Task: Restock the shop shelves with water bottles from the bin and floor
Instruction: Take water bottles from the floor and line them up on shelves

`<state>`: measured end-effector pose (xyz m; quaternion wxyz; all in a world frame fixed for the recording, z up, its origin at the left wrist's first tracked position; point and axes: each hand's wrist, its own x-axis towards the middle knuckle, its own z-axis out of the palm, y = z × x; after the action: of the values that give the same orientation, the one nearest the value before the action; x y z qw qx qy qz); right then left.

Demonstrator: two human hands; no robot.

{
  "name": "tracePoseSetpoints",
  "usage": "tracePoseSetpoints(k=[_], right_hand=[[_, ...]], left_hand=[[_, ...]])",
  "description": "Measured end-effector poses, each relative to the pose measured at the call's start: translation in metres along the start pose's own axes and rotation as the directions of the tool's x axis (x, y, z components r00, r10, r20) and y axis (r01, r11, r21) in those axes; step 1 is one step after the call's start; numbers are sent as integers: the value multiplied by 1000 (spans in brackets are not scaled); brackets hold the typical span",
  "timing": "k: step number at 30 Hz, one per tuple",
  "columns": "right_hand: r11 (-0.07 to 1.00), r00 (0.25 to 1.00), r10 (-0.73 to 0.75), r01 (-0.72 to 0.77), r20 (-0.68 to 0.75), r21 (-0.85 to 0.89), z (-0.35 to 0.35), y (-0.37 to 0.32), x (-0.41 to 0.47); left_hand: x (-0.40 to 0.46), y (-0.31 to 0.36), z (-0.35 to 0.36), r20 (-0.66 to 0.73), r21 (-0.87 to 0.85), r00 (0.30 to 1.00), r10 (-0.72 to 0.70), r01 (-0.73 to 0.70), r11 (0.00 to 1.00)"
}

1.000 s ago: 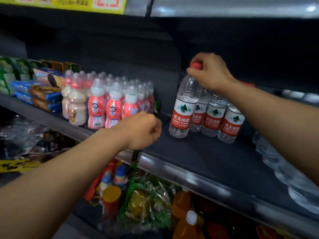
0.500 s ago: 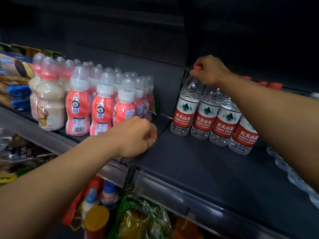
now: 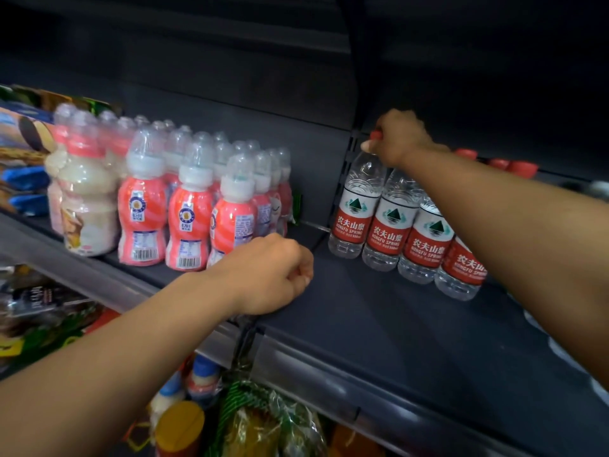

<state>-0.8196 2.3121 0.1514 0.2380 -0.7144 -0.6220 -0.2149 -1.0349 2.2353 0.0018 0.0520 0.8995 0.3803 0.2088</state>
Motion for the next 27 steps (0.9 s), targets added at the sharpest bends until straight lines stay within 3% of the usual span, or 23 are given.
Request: tracePoseSetpoints(k=[10, 17, 27], right_hand=[[993, 992, -116, 116, -45, 17, -32, -6, -58], [947, 964, -263, 254, 24, 195, -54, -28, -160], [834, 897, -380, 228, 224, 502, -43, -56, -350]], left_hand=[[-29, 23, -26, 1, 43, 999, -39, 39, 998], [-75, 65, -51, 37, 72, 995, -88, 85, 994], [-199, 109, -23, 166, 99, 968, -189, 175, 980]])
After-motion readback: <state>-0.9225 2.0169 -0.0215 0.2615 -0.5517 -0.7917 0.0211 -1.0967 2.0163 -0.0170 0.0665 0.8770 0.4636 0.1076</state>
